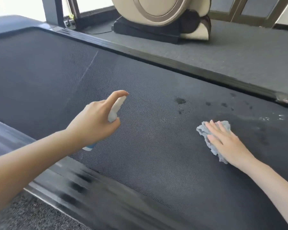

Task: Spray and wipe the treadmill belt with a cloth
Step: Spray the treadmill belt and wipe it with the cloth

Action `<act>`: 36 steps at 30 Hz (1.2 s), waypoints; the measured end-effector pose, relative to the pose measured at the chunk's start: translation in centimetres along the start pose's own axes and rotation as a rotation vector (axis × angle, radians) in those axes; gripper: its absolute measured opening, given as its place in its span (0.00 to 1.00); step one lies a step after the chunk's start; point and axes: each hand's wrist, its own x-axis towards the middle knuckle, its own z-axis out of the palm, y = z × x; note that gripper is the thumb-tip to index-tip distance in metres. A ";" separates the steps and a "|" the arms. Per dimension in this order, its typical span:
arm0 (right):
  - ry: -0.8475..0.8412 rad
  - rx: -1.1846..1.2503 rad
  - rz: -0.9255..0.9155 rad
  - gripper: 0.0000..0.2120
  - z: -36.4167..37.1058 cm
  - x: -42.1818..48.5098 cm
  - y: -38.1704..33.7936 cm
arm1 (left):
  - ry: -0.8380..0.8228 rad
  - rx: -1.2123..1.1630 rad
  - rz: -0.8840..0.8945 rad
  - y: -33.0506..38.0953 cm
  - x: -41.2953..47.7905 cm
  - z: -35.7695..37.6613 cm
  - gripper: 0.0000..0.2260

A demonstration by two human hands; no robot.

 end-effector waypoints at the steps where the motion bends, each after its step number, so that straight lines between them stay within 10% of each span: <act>1: -0.035 0.015 -0.059 0.22 0.0 -0.9 -0.4 | 0.000 -0.012 0.010 0.0 0.2 0.0 0.27; 10: -0.064 -0.132 -0.856 0.24 5.2 -6.0 -9.5 | 0.031 -0.164 0.016 -0.5 1.8 0.8 0.28; 16: -0.028 -0.210 -0.693 0.25 5.9 1.3 -13.6 | 0.036 -0.164 0.026 -1.2 1.7 0.9 0.28; 24: 0.055 -0.159 0.014 0.23 1.0 12.3 -4.2 | 0.060 -0.210 -0.016 -1.8 1.6 0.7 0.28; 36: -0.114 -0.052 -0.614 0.24 4.5 1.7 -14.5 | 0.074 -0.259 -0.001 -0.4 1.4 0.2 0.28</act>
